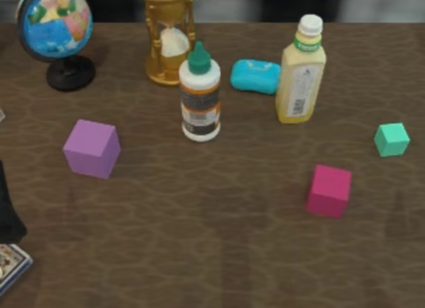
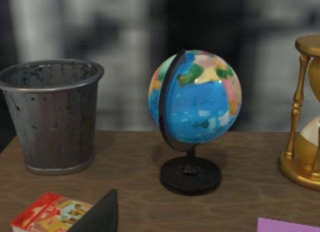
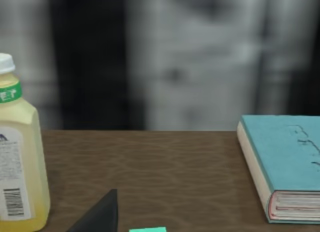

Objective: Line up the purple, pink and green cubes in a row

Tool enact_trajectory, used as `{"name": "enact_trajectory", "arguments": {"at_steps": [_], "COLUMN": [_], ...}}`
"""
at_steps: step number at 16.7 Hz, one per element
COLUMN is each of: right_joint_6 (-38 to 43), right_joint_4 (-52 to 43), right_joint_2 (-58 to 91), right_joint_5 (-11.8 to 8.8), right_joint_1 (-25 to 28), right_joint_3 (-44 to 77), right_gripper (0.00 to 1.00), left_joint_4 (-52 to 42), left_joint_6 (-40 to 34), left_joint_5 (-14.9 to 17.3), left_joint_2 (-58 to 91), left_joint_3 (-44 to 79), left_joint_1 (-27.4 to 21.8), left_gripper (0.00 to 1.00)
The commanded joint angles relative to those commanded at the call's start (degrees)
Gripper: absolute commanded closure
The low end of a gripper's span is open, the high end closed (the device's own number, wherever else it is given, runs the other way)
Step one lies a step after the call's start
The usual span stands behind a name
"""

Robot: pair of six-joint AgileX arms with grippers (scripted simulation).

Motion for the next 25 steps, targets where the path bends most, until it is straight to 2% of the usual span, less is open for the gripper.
{"name": "enact_trajectory", "arguments": {"at_steps": [5, 9, 12, 21, 25], "right_joint_6": [0.0, 0.0, -0.2, -0.9, -1.1], "right_joint_4": [-2.3, -10.3, -18.8, -48.7, -59.3], "right_joint_2": [3.5, 16.7, 32.9, 93.3, 113.2], "right_joint_5": [-0.1, -0.1, 0.0, 0.6, 0.6], "right_joint_1": [0.3, 0.9, 1.4, 3.6, 4.4], "right_joint_3": [3.5, 16.3, 30.2, 75.9, 92.4], "right_gripper": [0.0, 0.0, 0.0, 0.0, 0.0], "left_joint_4": [0.0, 0.0, 0.0, 0.0, 0.0], "left_joint_6": [0.0, 0.0, 0.0, 0.0, 0.0], "left_joint_5": [0.0, 0.0, 0.0, 0.0, 0.0], "left_joint_2": [0.0, 0.0, 0.0, 0.0, 0.0], "left_joint_3": [0.0, 0.0, 0.0, 0.0, 0.0], "left_joint_1": [0.0, 0.0, 0.0, 0.0, 0.0], "left_gripper": [0.0, 0.0, 0.0, 0.0, 0.0]}}
